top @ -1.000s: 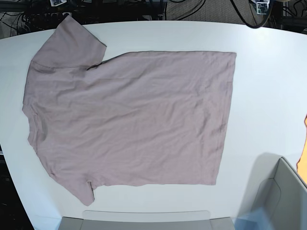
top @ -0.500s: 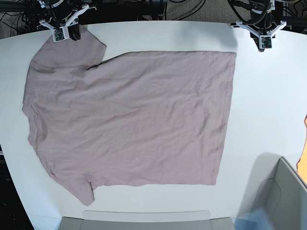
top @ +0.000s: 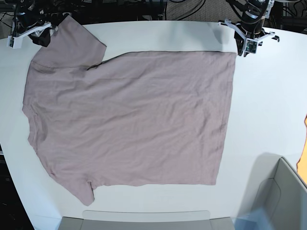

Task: Fold the T-shirt properly
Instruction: 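Lower both grippers to the shirt's shoulder corners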

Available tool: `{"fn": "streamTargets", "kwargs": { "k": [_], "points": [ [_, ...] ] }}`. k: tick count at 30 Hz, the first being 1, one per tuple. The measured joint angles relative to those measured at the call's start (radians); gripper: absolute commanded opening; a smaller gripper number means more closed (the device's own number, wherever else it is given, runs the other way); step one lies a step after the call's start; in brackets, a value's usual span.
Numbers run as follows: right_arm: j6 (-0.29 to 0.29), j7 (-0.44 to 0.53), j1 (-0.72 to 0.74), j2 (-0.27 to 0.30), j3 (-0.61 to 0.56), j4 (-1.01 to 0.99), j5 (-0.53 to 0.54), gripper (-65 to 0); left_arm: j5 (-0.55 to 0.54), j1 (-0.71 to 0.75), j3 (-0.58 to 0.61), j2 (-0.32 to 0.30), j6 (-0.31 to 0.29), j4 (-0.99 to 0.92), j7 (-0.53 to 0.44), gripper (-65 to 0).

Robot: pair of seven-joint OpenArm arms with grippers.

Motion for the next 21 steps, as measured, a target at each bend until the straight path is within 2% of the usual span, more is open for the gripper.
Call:
{"fn": "streamTargets", "kwargs": {
  "k": [2,3,4,5,7,9,11,14,18,21],
  "points": [
    [0.008,-0.036,0.042,-0.027,0.026,-0.062,0.0,-48.0,0.0,0.0,0.018,0.0,-0.002,0.0,0.0,-58.5],
    [0.039,-0.047,0.067,-0.042,0.042,-0.097,-0.001,-48.0,0.0,0.0,0.023,0.001,-0.006,0.0,0.0,-58.5],
    [0.085,-0.06,0.084,-0.051,0.053,-0.122,-0.004,-48.0,0.0,0.0,0.023,0.001,-0.008,0.0,0.0,-58.5],
    [0.154,-0.09,0.098,-0.057,0.066,-0.145,-0.002,-48.0,0.0,0.0,0.025,0.0,-0.003,0.0,0.0,-58.5],
    [0.233,-0.148,0.129,-0.073,0.088,-0.174,0.0,-48.0,0.0,0.0,0.036,0.0,0.004,0.0,0.0,-58.5],
    [0.249,-0.177,0.173,-0.099,0.116,-0.217,-0.001,-48.0,0.0,0.0,0.04,0.0,-0.007,0.0,0.005,-58.5],
    [0.257,-0.219,0.203,-0.104,0.135,-0.26,0.0,-48.0,-0.001,-0.007,0.04,0.001,-0.005,0.0,0.051,-58.5],
    [0.26,-0.201,0.217,-0.103,0.152,-0.304,0.003,-48.0,0.001,-0.035,0.039,0.0,-0.001,0.0,0.097,-58.5],
    [0.279,-0.183,0.245,-0.1,0.163,-0.369,0.039,-48.0,0.0,-0.048,0.039,0.0,-0.001,0.0,0.101,-58.5],
    [0.29,-0.172,0.269,-0.087,0.163,-0.432,0.114,-48.0,0.0,-0.048,0.038,0.0,-0.001,0.0,0.106,-58.5]
  ]
}}
